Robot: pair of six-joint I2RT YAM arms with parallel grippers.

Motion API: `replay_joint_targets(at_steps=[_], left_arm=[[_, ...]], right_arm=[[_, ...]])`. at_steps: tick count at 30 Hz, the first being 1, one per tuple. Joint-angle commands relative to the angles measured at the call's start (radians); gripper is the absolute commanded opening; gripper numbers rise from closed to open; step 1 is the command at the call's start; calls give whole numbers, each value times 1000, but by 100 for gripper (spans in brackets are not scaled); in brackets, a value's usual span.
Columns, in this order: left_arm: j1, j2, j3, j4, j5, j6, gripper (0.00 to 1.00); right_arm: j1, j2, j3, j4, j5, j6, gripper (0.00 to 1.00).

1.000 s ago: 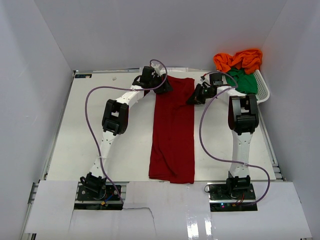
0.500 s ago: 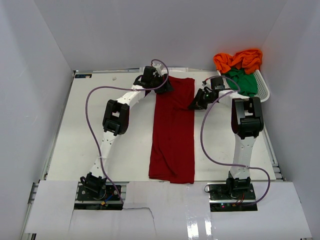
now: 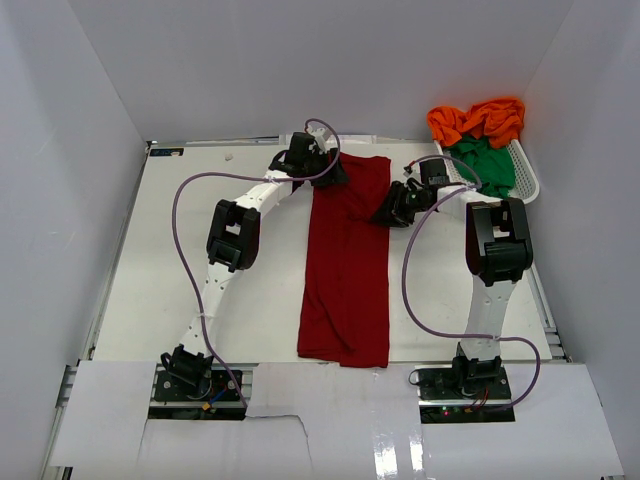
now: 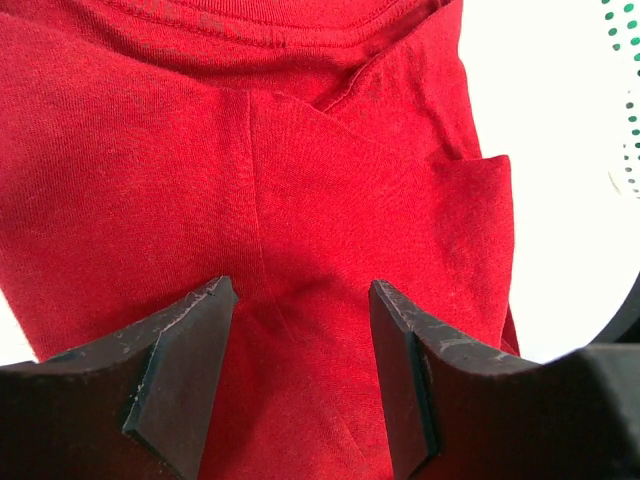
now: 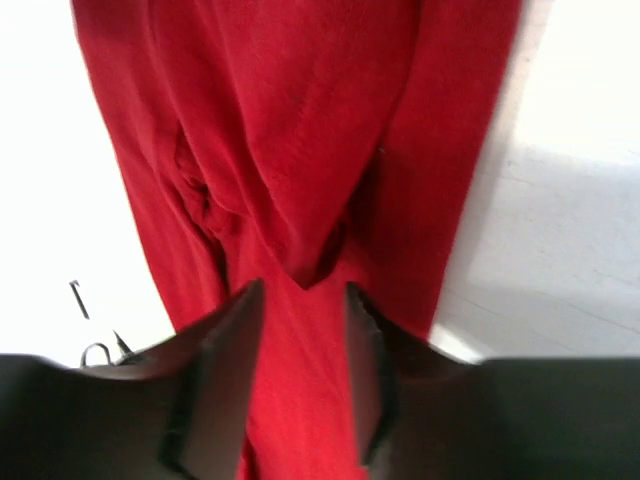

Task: Fold and stack the t-shirts
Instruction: Rotate the tshirt 90 degrees

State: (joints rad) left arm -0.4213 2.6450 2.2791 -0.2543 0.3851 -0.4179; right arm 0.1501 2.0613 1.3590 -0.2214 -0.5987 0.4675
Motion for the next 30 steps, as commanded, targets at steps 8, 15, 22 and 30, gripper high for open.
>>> replay_joint_targets(at_steps=[8, 15, 22, 30], left_arm=[[-5, 13, 30, -53, -49, 41, 68], [-7, 10, 30, -54, -55, 48, 69], [-10, 13, 26, -54, -55, 51, 69], [-10, 15, 22, -56, -60, 53, 69]], right_arm=[[-12, 48, 63, 60, 14, 45, 57], [-23, 91, 77, 146, -21, 100, 57], [-37, 97, 16, 295, -39, 175, 55], [-40, 109, -64, 497, -58, 310, 53]])
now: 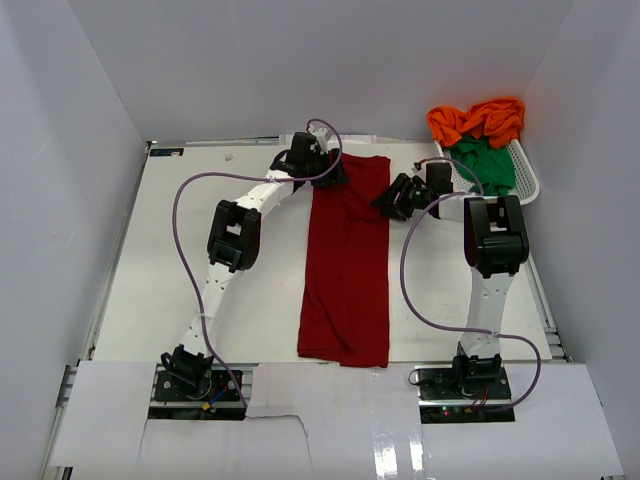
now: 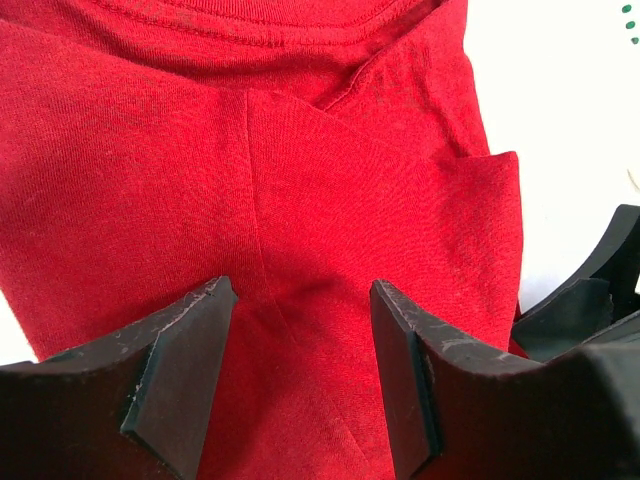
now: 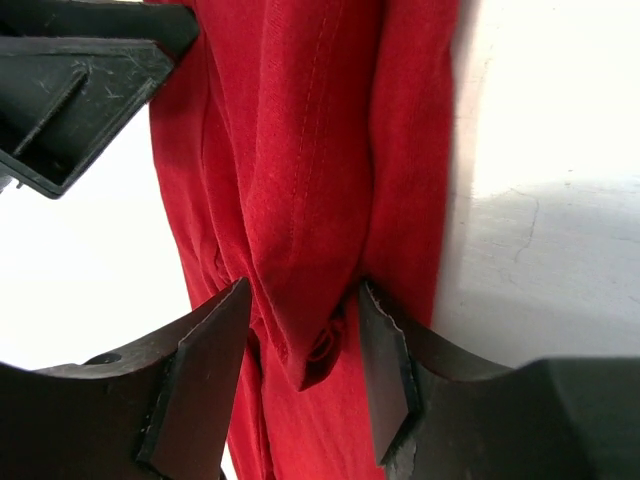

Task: Fold and stack the t-shirts
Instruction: Rotate the tshirt 90 degrees

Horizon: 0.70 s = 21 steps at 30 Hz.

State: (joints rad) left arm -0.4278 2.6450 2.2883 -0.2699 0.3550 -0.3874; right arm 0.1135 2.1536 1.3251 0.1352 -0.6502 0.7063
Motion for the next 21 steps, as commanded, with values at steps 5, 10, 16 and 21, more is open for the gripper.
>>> replay_joint_targets(at_steps=[5, 10, 16, 21], left_arm=[[-3, 15, 11, -40, -33, 22, 69], [-3, 12, 8, -38, -34, 25, 69], [-3, 9, 7, -38, -37, 27, 69], [-3, 7, 5, -40, -39, 28, 69]], right_arm=[[-6, 32, -72, 271, -14, 154, 50], [-8, 25, -93, 319, 46, 188, 48], [-17, 15, -125, 409, 95, 249, 48], [-18, 17, -130, 464, 152, 269, 48]])
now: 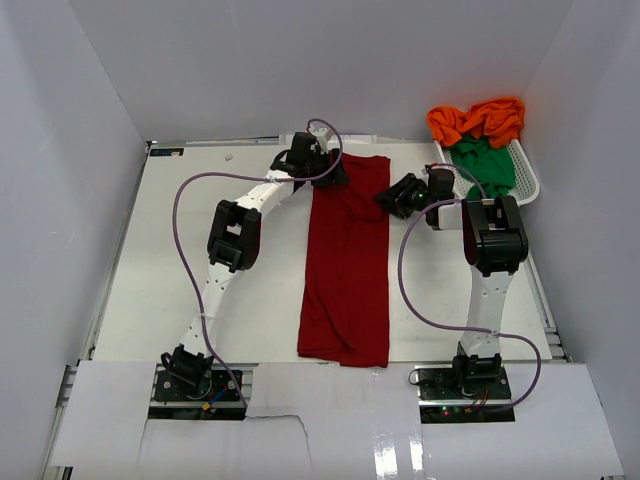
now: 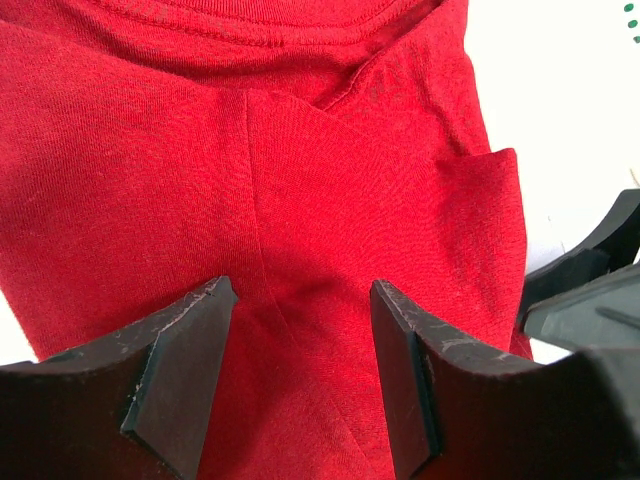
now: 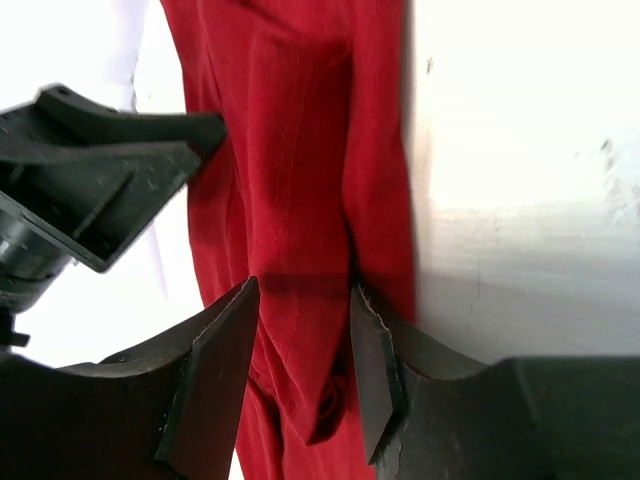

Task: Fold and stack the t-shirts
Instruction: Rotate the tshirt 90 degrees

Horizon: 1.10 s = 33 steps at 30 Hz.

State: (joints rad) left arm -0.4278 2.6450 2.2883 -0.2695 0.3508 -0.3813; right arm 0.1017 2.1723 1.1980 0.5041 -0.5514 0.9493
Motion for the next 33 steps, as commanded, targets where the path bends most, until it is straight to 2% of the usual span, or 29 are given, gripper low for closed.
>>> replay_joint_targets(at_steps=[1, 7, 12, 17, 18, 19, 24, 30, 33], left_arm=[[-3, 6, 5, -40, -35, 24, 69], [-3, 6, 3, -40, -38, 24, 69], [-3, 9, 3, -40, -38, 25, 69], [-3, 10, 3, -39, -39, 28, 69], [-5, 10, 3, -40, -39, 27, 69], [-5, 10, 3, -40, -38, 27, 69], [-5, 10, 2, -42, -41, 30, 69], [-6, 10, 3, -42, -44, 32, 69], [-5, 13, 7, -42, -42, 32, 69]], right_arm=[[-13, 0, -3, 105, 56, 34, 48], [-31, 41, -11, 257, 13, 137, 47], [-31, 81, 20, 283, 2, 164, 26], [-33, 75, 15, 304, 13, 163, 21], [-34, 75, 15, 304, 15, 163, 12], [-36, 75, 18, 309, 13, 163, 8], [-43, 46, 9, 310, 24, 129, 8], [-42, -15, 54, 87, 59, -35, 8], [-31, -64, 77, -68, 142, -162, 8]])
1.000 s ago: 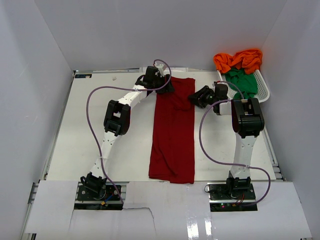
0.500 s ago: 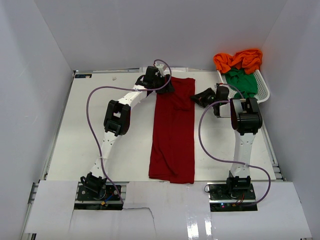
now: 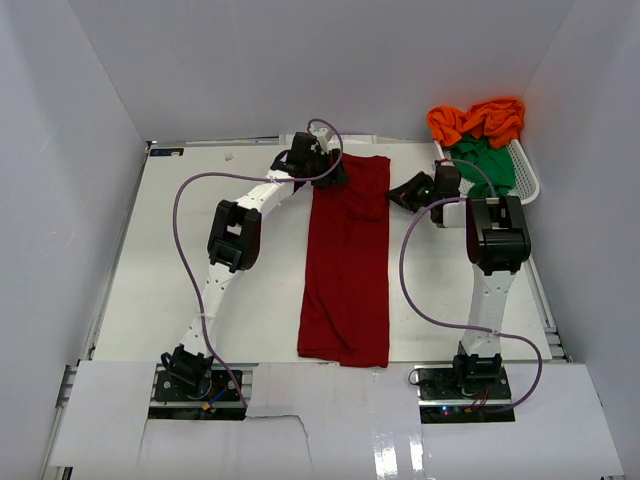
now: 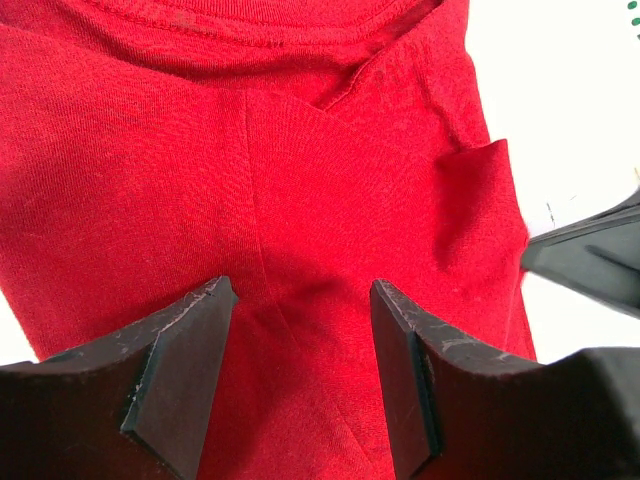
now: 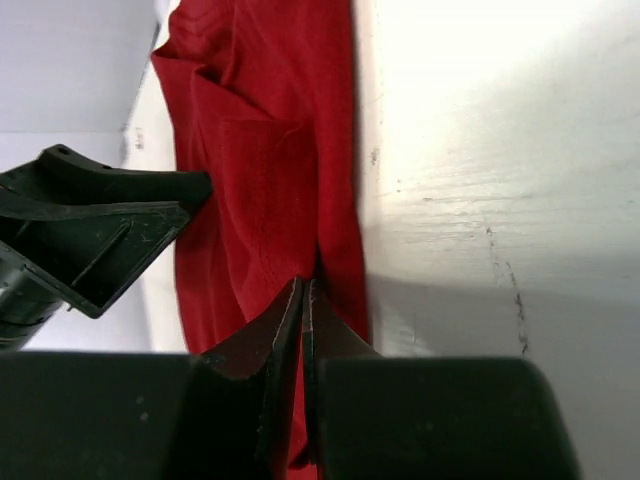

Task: Fold and stack the t-shirts
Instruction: Rotate the tshirt 90 degrees

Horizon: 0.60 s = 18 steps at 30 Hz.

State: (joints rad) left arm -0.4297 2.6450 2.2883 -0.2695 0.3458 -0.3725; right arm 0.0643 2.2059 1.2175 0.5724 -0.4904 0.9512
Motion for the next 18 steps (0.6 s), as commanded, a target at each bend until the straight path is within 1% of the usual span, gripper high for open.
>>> replay_joint_targets(at_steps=[1, 3, 7, 9, 11, 12, 14, 16, 18], left_arm=[[-4, 13, 8, -40, -37, 23, 69], [-6, 16, 8, -40, -36, 21, 69], [-7, 18, 7, -42, -39, 23, 69], [-7, 18, 7, -43, -39, 24, 69], [-7, 16, 7, -42, -39, 26, 69], [-7, 16, 7, -42, -41, 26, 69], [-7, 16, 7, -43, -41, 26, 69], [-9, 15, 7, -43, -41, 26, 69], [-9, 15, 7, -45, -41, 27, 69]], right_arm=[[9, -116, 60, -158, 93, -187, 8], [15, -129, 77, -213, 111, -225, 8], [19, -138, 115, -262, 104, -293, 9], [20, -134, 137, -296, 104, -305, 12], [22, -127, 164, -330, 98, -315, 18], [22, -121, 171, -370, 98, -316, 27], [20, -114, 194, -425, 113, -316, 38], [23, -115, 220, -502, 136, -330, 46], [26, -144, 221, -531, 206, -342, 48]])
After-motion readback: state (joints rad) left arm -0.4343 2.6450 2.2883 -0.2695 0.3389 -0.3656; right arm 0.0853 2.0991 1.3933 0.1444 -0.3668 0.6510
